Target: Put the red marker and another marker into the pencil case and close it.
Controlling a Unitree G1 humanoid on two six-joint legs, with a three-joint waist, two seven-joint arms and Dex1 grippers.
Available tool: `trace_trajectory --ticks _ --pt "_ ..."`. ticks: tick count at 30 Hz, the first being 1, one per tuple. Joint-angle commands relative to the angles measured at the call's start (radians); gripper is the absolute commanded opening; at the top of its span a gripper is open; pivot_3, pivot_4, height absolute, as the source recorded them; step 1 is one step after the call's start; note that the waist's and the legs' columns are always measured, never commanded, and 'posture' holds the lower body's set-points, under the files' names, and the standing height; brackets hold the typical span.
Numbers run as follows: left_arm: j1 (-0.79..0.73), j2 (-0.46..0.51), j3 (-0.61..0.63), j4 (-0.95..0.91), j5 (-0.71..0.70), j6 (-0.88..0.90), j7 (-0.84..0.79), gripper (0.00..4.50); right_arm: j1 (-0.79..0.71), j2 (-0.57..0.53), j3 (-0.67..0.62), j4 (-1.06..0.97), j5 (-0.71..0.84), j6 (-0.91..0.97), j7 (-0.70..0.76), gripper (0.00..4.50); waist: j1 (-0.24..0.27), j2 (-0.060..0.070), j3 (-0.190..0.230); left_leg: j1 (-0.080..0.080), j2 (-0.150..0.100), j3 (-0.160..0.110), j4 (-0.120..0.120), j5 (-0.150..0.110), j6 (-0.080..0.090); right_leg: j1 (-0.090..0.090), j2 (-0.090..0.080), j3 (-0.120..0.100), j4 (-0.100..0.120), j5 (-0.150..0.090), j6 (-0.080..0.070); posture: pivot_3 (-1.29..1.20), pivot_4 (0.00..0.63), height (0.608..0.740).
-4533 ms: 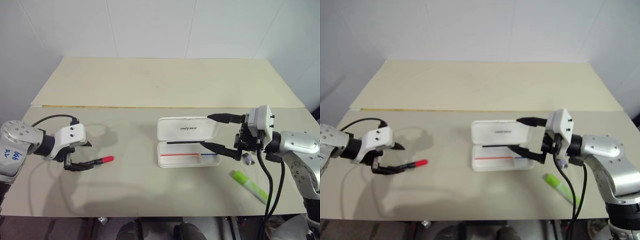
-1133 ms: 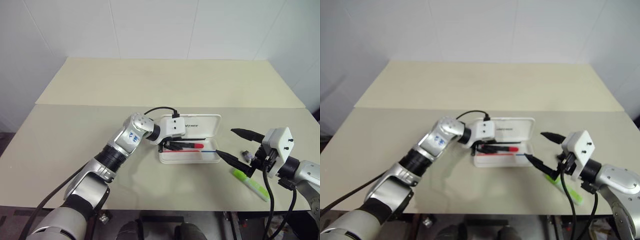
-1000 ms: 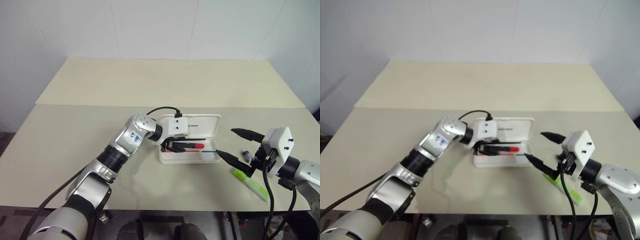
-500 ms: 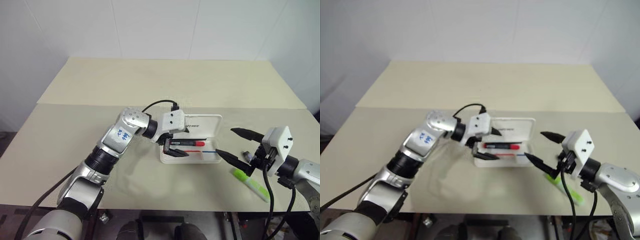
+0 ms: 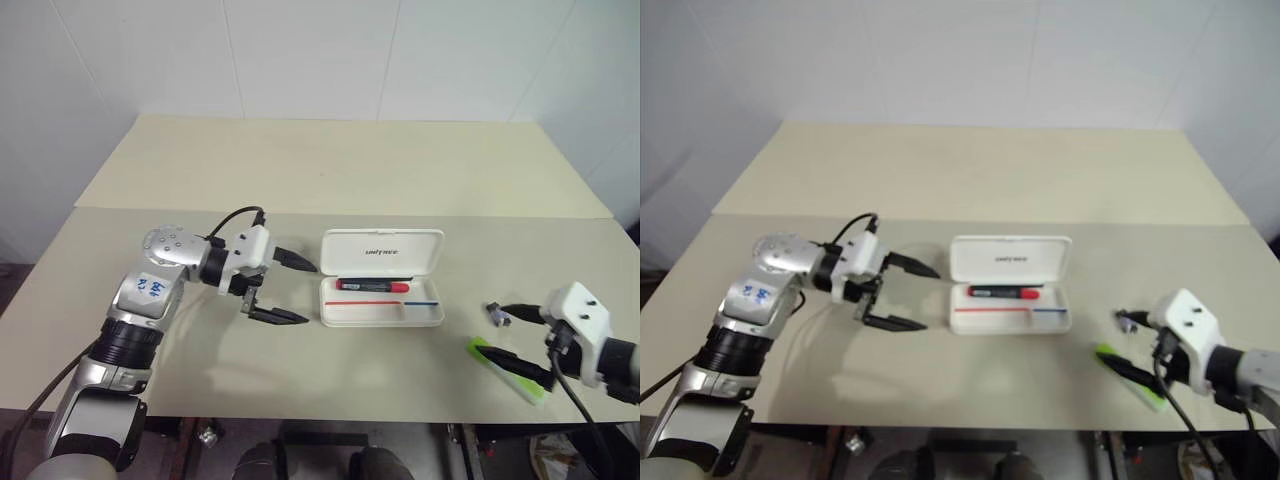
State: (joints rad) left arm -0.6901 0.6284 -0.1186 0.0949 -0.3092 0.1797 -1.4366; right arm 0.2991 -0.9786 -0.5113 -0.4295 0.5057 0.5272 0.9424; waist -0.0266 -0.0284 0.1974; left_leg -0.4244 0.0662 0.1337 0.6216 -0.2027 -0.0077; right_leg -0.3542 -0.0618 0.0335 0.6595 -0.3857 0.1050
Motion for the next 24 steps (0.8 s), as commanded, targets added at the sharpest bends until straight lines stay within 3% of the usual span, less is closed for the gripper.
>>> trace_trajectory --ticks 1,13,24 --pt "0.012 0.003 0.03 -0.03 -0.056 -0.046 -0.038 4.47 0.05 -0.033 -0.094 -0.01 -0.008 0.019 0.059 4.5 0.0 0.0 0.0 0.0 0.0 0.0 0.0 0.0 0.0 0.0 0.0 0.0 0.0 0.0 0.0 0.0 0.15 0.74" --pt "-0.007 -0.01 -0.013 -0.038 -0.069 -0.065 -0.08 4.47 0.192 -0.074 -0.147 0.005 -0.051 0.123 0.149 4.5 -0.003 0.0 0.0 0.001 0.0 -0.003 0.0 -0.002 0.004 0.002 0.001 0.001 -0.001 0.0 0.0 0.0 0.15 0.74" --pt "-0.01 0.019 0.001 -0.061 -0.076 -0.052 -0.072 4.47 0.057 -0.059 0.05 0.127 -0.087 0.101 0.138 4.5 -0.003 0.0 0.0 0.001 0.0 -0.004 0.0 -0.002 0.004 0.003 0.0 0.001 -0.001 0.0 0.0 0.0 0.15 0.74"
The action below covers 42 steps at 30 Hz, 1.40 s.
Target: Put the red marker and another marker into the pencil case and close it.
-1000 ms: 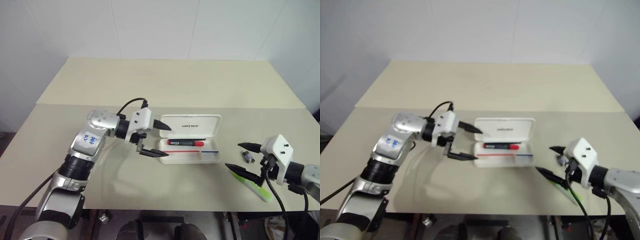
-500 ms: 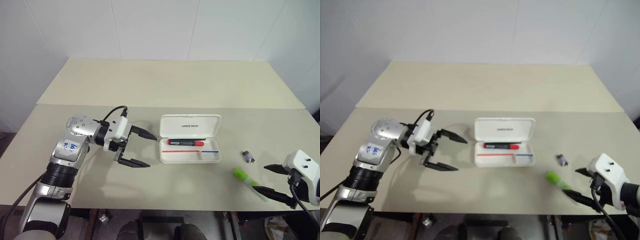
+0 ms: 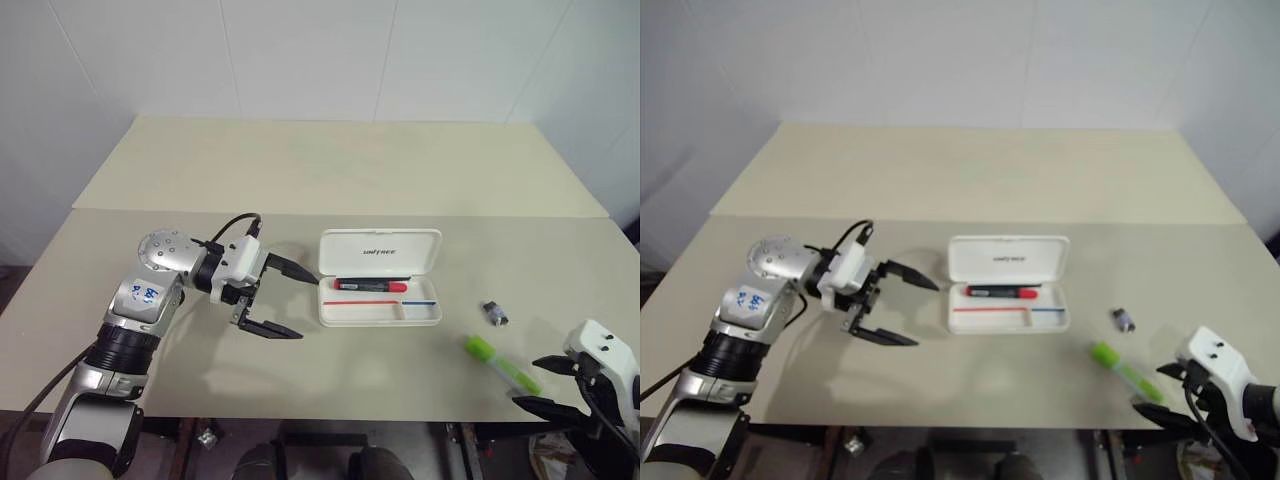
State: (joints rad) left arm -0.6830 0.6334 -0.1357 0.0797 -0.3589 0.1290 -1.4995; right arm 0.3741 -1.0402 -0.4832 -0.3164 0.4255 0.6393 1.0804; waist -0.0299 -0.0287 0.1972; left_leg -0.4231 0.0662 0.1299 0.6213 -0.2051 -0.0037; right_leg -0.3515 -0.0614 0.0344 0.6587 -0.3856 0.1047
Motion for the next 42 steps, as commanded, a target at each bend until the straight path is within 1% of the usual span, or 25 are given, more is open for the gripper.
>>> trace_trajectory --ticks 1,4,5,6,14,17,22,25,27,30,32,38,42 --pt "-0.017 0.016 0.02 -0.049 -0.026 -0.001 -0.006 4.47 -0.025 0.007 0.037 0.02 -0.009 -0.012 -0.002 4.5 0.001 0.0 0.0 0.0 0.0 0.0 0.0 0.0 0.0 0.0 0.0 0.0 0.0 0.0 0.0 0.0 0.15 0.74" --pt "-0.022 0.021 0.025 -0.048 -0.026 -0.002 -0.002 4.47 -0.041 0.011 0.066 0.025 -0.012 -0.016 -0.004 4.5 0.001 0.0 0.0 0.0 0.0 0.0 0.0 0.0 0.0 0.0 0.0 0.0 -0.001 0.0 0.0 0.0 0.15 0.74" --pt "-0.024 0.025 0.028 -0.049 -0.027 -0.001 -0.002 4.5 -0.045 0.014 0.072 0.021 -0.01 -0.012 -0.006 4.11 0.001 0.0 0.0 0.0 0.0 0.0 0.0 0.0 0.0 0.0 0.0 0.0 0.0 0.0 0.0 0.0 0.15 0.74" --pt "-0.026 0.028 0.031 -0.048 -0.027 -0.003 -0.001 4.5 -0.049 0.016 0.078 0.016 -0.008 -0.01 -0.007 3.91 0.001 0.0 0.0 0.0 0.0 0.0 0.0 0.0 0.0 0.0 0.0 0.0 0.0 0.0 0.0 0.0 0.15 0.74" --pt "-0.034 0.028 0.031 -0.037 -0.021 -0.019 0.003 4.5 -0.07 0.029 0.075 0.009 -0.023 -0.017 -0.047 1.16 0.0 0.0 0.0 0.0 0.0 0.0 0.0 0.0 0.0 0.001 0.0 -0.001 0.0 0.0 0.0 0.0 0.15 0.74" --pt "-0.036 0.026 0.028 -0.024 -0.014 -0.034 0.002 4.5 -0.065 0.021 0.054 0.006 -0.027 -0.023 -0.045 1.16 -0.001 0.0 0.0 0.0 0.0 0.0 0.0 0.0 0.0 0.001 0.0 0.0 0.0 0.0 0.0 0.0 0.15 0.74" --pt "-0.036 0.025 0.03 0.01 -0.007 -0.065 0.003 4.5 -0.081 -0.032 0.0 -0.003 -0.038 -0.071 -0.001 1.16 0.0 0.0 0.0 0.0 0.0 0.0 0.0 0.0 0.0 0.001 0.0 -0.001 0.0 0.0 0.0 0.0 0.15 0.74" --pt "-0.037 0.024 0.036 0.041 0.0 -0.094 0.008 4.5 -0.156 -0.08 -0.009 -0.029 -0.017 -0.068 0.022 1.16 -0.004 0.0 0.0 0.0 0.0 0.001 0.0 0.0 0.0 0.0 0.0 -0.001 0.0 0.0 0.0 0.0 0.15 0.74" --pt "-0.036 0.025 0.039 0.06 0.005 -0.112 0.015 4.5 -0.239 -0.115 0.021 -0.05 0.003 -0.062 0.036 1.16 -0.005 0.0 0.0 0.001 0.0 0.001 0.0 0.0 0.0 0.0 0.0 -0.001 0.0 0.0 0.0 0.0 0.15 0.74" --pt "-0.023 0.031 0.046 0.074 0.009 -0.12 0.03 4.5 -0.394 -0.132 0.121 -0.079 0.036 -0.052 0.043 1.16 -0.005 0.0 0.0 0.001 0.001 0.0 0.0 0.0 0.0 0.0 0.0 -0.001 0.0 0.0 0.0 0.0 0.15 0.74" --pt "-0.011 0.037 0.054 0.077 0.011 -0.121 0.043 4.5 -0.506 -0.118 0.213 -0.089 0.043 -0.051 0.052 1.16 -0.007 0.0 0.0 0.001 0.001 0.0 -0.001 0.0 0.0 0.0 -0.001 -0.001 0.0 0.0 -0.001 0.0 0.15 0.74" --pt "0.052 0.078 0.073 0.045 0.006 -0.078 0.066 4.5 -0.789 -0.002 0.499 -0.024 -0.009 -0.114 0.115 1.16 -0.008 0.0 0.0 -0.001 0.002 0.001 -0.002 0.0 -0.002 -0.003 -0.002 0.0 0.0 -0.001 -0.002 0.0 0.15 0.74" --pt "0.082 0.1 0.082 0.042 0.009 -0.068 0.078 4.5 -0.887 0.066 0.619 0.054 -0.07 -0.182 0.164 1.16 -0.004 0.0 0.0 -0.001 0.003 0.004 -0.002 0.0 -0.004 -0.005 -0.002 -0.001 0.0 -0.001 -0.002 0.0 0.15 0.74"
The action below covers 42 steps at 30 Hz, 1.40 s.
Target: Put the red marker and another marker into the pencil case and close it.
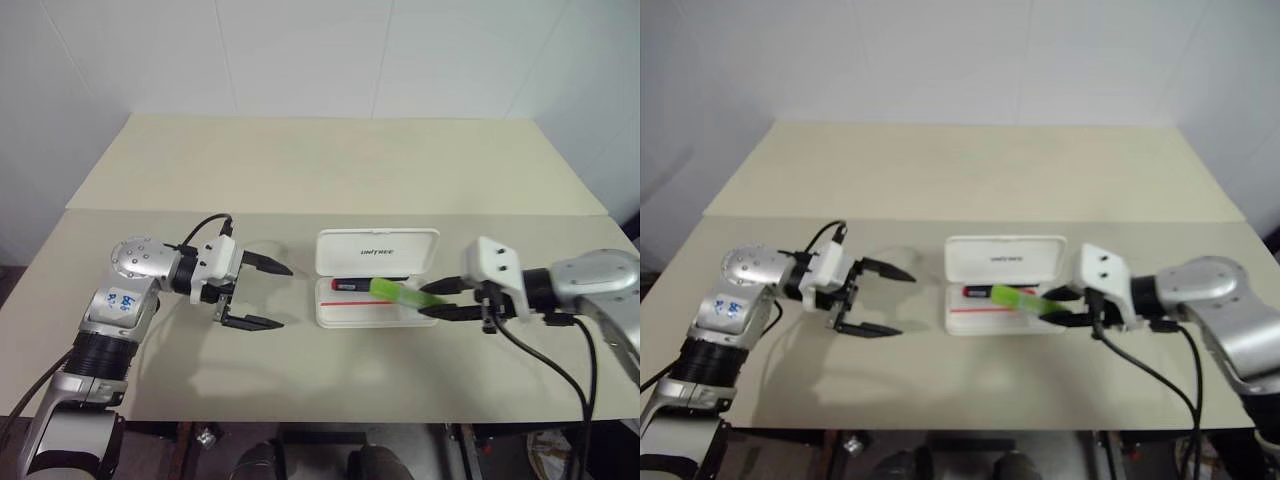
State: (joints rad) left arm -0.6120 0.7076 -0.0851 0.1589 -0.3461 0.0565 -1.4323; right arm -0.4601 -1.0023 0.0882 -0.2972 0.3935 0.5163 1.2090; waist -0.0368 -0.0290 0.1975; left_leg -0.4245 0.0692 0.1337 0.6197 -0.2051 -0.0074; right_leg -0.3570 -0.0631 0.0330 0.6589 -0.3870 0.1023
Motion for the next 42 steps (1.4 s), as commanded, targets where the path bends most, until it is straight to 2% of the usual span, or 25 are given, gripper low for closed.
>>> trace_trajectory --ticks 1,5,16,34,35,42 --pt "0.019 0.03 0.035 -0.039 -0.002 0.005 0.017 4.5 -0.075 0.049 0.077 0.056 -0.054 -0.078 0.048 1.16 0.003 0.0 0.0 -0.001 0.0 0.0 0.0 0.0 0.0 -0.001 0.0 0.0 0.0 0.0 0.0 0.0 0.15 0.74" --pt "0.051 0.041 0.051 -0.063 -0.008 0.023 0.048 4.5 -0.145 0.125 0.173 0.158 -0.125 -0.161 0.092 1.16 0.002 0.0 0.0 0.0 0.0 0.003 0.002 0.0 0.001 -0.002 0.0 -0.001 0.001 0.0 0.0 0.0 0.15 0.74" --pt "0.107 0.059 0.072 -0.156 -0.021 0.074 0.102 4.5 -0.301 0.295 0.288 0.415 -0.256 -0.297 0.17 1.16 -0.005 0.0 0.0 0.0 0.002 0.006 0.002 -0.001 0.0 -0.003 0.0 0.0 0.004 0.0 0.0 0.0 0.15 0.74" --pt "0.111 0.066 0.079 -0.208 -0.025 0.112 0.139 4.5 -0.384 0.341 0.292 0.588 -0.349 -0.372 0.227 1.16 -0.021 0.0 0.0 0.001 0.002 0.008 0.002 -0.001 -0.001 -0.003 0.0 0.001 0.004 0.0 0.0 0.0 0.15 0.74" --pt "0.11 0.066 0.079 -0.208 -0.025 0.112 0.14 4.5 -0.39 0.343 0.291 0.592 -0.351 -0.371 0.227 1.84 -0.021 0.0 0.0 0.001 0.002 0.008 0.002 -0.001 -0.001 -0.003 0.0 0.002 0.004 0.0 0.0 0.0 0.15 0.74" --pt "0.099 0.064 0.077 -0.205 -0.022 0.111 0.143 4.5 -0.435 0.387 0.257 0.599 -0.332 -0.362 0.203 4.19 -0.022 0.0 0.0 0.001 0.004 0.008 0.002 -0.001 -0.003 -0.003 0.0 0.002 0.004 0.0 0.0 0.0 0.15 0.74"
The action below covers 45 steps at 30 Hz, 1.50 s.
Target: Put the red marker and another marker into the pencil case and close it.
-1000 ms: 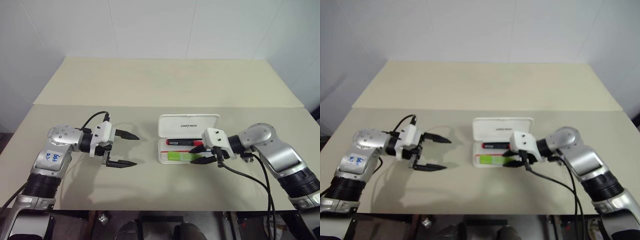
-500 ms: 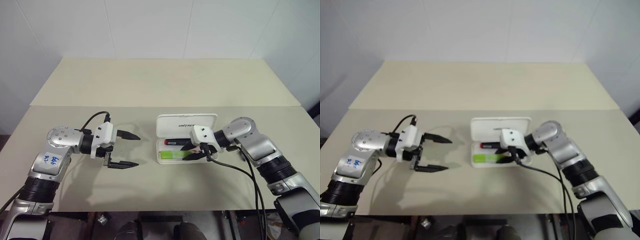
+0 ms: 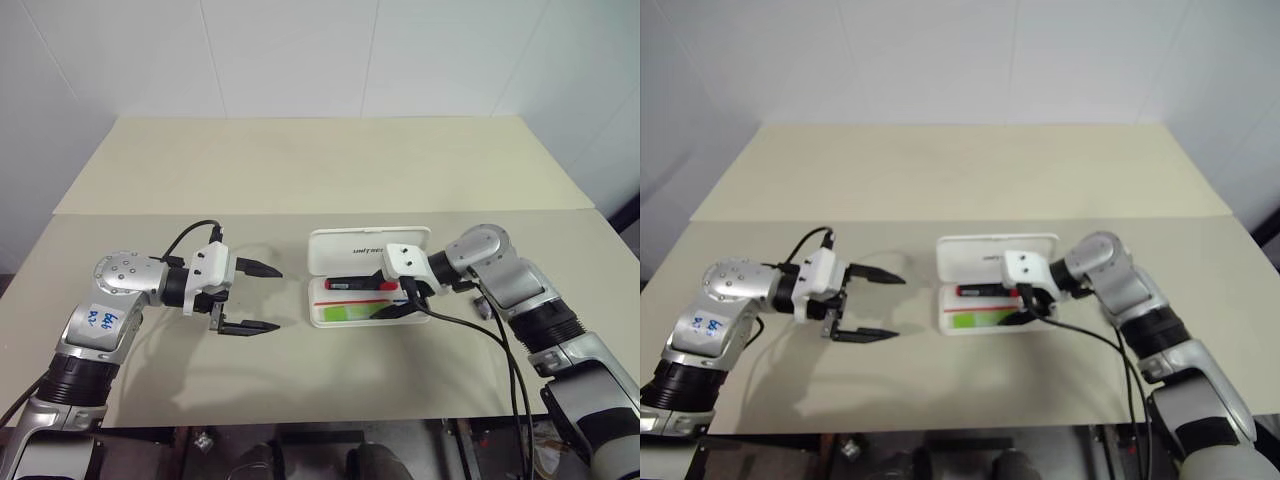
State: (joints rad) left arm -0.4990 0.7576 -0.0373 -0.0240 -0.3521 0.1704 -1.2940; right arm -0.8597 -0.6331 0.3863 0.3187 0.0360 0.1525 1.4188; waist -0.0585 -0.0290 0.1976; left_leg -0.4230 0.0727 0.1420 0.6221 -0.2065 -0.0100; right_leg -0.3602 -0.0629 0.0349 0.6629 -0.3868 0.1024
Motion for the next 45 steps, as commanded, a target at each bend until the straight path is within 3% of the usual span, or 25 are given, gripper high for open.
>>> trace_trajectory --ticks 1,6,11,18,27,36,45 --pt "-0.017 0.013 0.028 -0.018 -0.015 -0.004 0.004 4.5 -0.046 0.028 -0.052 -0.022 0.038 0.013 -0.011 4.48 0.0 0.0 0.0 0.0 0.0 0.0 0.0 0.0 0.0 0.0 0.0 0.0 0.0 0.0 0.0 0.0 0.15 0.74" --pt "-0.029 0.008 0.019 -0.004 -0.012 -0.012 -0.004 4.5 -0.079 0.033 -0.112 -0.101 0.12 0.117 0.0 4.48 0.001 0.0 0.0 0.0 0.001 0.002 0.0 0.0 -0.001 -0.001 0.001 0.001 0.0 0.0 0.0 0.0 0.15 0.74" --pt "-0.053 -0.012 -0.002 0.011 -0.01 -0.019 -0.014 4.5 -0.018 -0.024 -0.175 -0.283 0.22 0.281 0.0 4.48 0.008 0.0 0.0 0.0 0.001 0.002 0.0 -0.001 -0.001 -0.001 0.0 0.001 -0.001 0.0 0.0 0.0 0.15 0.74" --pt "-0.099 -0.062 -0.041 0.043 -0.002 -0.038 -0.039 4.5 0.237 -0.22 -0.365 -0.597 0.352 0.61 -0.122 4.48 0.024 0.0 0.0 -0.001 0.001 0.002 0.0 -0.003 0.0 0.0 -0.001 0.001 -0.004 0.0 0.0 0.0 0.15 0.74" --pt "-0.164 -0.117 -0.081 0.135 0.011 -0.091 -0.082 4.5 0.572 -0.403 -0.705 -0.663 0.343 0.832 -0.353 4.48 0.028 0.0 0.0 0.0 0.001 0.002 -0.001 -0.004 0.0 0.0 0.0 0.002 -0.004 -0.001 -0.001 0.0 0.15 0.74" --pt "-0.219 -0.149 -0.099 0.212 0.026 -0.139 -0.117 4.5 0.674 -0.388 -0.784 -0.584 0.319 0.945 -0.56 4.48 0.024 0.0 0.0 0.0 0.001 0.003 0.0 -0.004 0.0 -0.001 0.001 0.004 -0.004 -0.001 -0.001 0.0 0.15 0.74" --pt "-0.223 -0.144 -0.089 0.211 0.03 -0.139 -0.125 4.5 0.618 -0.279 -0.757 -0.486 0.339 0.984 -0.707 4.48 0.024 0.0 0.0 0.0 0.001 0.004 0.0 -0.003 0.0 -0.001 0.002 0.004 -0.004 0.0 0.0 0.0 0.15 0.74"
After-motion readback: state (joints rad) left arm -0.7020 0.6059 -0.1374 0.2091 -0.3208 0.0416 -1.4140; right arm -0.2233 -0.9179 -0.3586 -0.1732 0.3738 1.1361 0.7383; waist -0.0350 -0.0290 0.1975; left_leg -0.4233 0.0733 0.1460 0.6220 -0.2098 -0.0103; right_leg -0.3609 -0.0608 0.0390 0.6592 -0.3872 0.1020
